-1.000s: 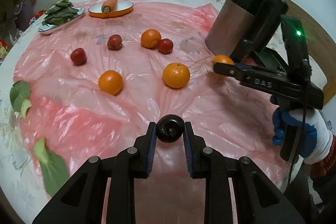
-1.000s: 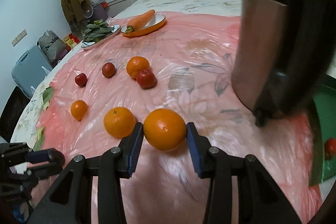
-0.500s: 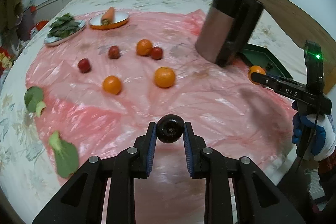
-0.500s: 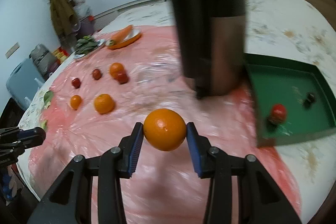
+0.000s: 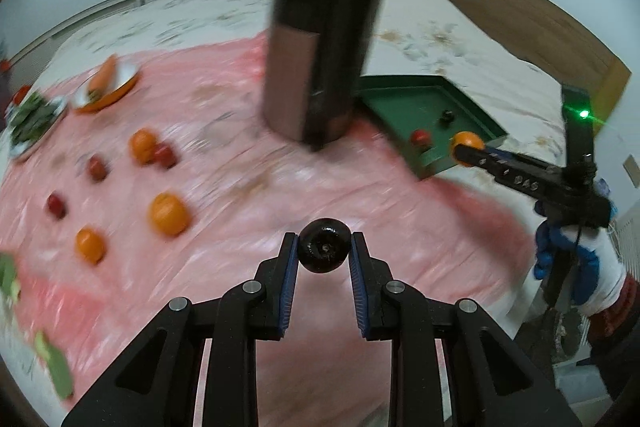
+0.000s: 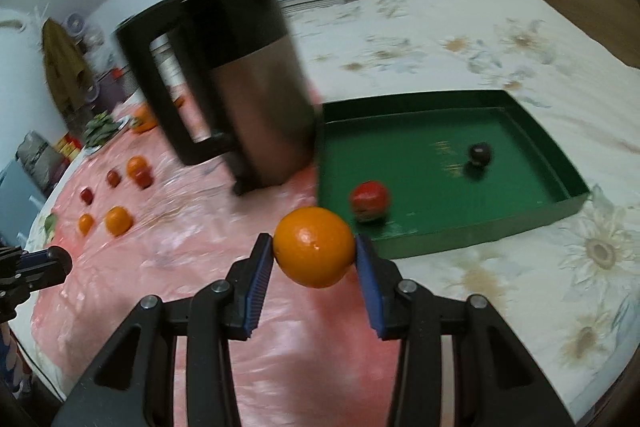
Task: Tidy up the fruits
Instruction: 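Carry the plum and orange to the green tray and release the orange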
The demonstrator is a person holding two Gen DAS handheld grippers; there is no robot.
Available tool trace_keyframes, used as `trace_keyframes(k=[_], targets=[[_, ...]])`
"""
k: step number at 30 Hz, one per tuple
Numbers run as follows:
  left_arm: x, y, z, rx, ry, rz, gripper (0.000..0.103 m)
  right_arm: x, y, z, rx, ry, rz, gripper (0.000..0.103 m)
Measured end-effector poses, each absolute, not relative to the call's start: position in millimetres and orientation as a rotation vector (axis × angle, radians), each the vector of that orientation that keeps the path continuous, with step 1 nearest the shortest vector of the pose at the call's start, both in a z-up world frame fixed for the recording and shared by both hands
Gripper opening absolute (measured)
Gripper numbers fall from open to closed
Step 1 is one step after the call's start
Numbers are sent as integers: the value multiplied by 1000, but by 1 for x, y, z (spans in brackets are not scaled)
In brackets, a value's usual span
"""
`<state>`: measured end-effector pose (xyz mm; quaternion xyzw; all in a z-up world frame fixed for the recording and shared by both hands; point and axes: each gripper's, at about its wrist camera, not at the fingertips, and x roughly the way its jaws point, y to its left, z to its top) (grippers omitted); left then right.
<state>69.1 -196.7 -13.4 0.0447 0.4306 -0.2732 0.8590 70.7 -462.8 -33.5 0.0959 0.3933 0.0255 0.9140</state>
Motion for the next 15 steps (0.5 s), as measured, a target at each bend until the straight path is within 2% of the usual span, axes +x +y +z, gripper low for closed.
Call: trace_keyframes(k=[15], targets=[[139, -359, -9, 131, 890, -707, 21, 110, -555, -46, 227, 787, -86, 31]])
